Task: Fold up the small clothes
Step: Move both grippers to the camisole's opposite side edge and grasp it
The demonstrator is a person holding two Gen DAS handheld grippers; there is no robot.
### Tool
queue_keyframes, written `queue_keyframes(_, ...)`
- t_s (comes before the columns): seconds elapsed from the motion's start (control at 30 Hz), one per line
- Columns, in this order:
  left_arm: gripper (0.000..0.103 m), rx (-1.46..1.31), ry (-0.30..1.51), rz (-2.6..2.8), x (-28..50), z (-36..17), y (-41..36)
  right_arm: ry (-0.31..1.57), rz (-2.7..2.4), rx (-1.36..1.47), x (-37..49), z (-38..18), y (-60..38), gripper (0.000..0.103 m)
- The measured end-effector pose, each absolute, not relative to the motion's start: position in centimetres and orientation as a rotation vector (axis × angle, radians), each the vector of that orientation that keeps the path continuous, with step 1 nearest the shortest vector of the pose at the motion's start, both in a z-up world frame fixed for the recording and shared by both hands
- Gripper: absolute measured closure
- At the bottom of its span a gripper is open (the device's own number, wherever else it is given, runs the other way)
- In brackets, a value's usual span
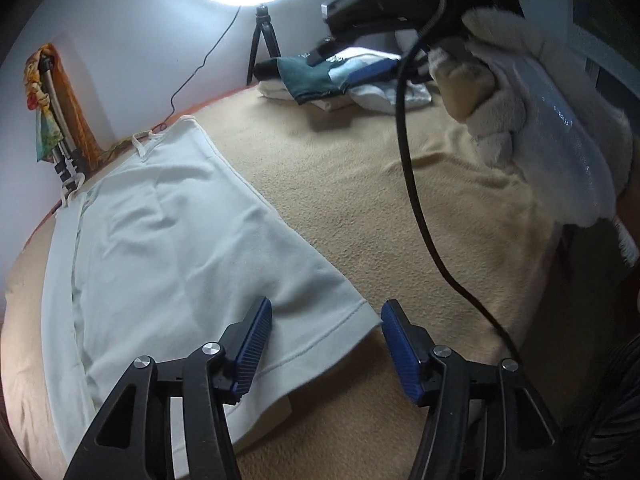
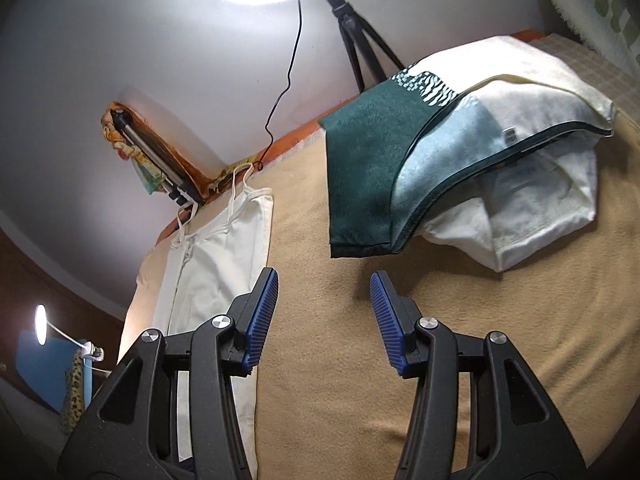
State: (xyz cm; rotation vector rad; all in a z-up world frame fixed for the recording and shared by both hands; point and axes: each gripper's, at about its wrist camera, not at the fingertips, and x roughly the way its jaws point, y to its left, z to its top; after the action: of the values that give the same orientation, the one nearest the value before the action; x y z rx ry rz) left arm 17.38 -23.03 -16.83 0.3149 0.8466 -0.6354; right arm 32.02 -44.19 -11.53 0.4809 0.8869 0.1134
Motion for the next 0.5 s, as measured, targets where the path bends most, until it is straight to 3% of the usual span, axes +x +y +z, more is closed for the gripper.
queue_keyframes(0.03,0.048,0.316,0.843,-0.644,17.6,-17.1,-23.1,0.896,0.122,0.473,32.4,-11.8,-43.8,0.052)
queue_keyframes(0.1,0.075,0.273,0.844,-0.674,17.9,-17.2,-22.8,0.917,0.144,0.458,33.5,-12.3,-42.8,0.052)
queue_keyframes(0.2,0.101,0.195,0.867,-0.706,18.7,-16.9,-22.1,0.939,0.178,0.417,35.2,-12.8,-41.0,0.052)
queue_keyframes(0.5,0.101,-0.193,0.9,-0.819,20.6,-15.2,-17.8,1.015,0.212,0.357,43.2,-15.5,-36.2,0.052)
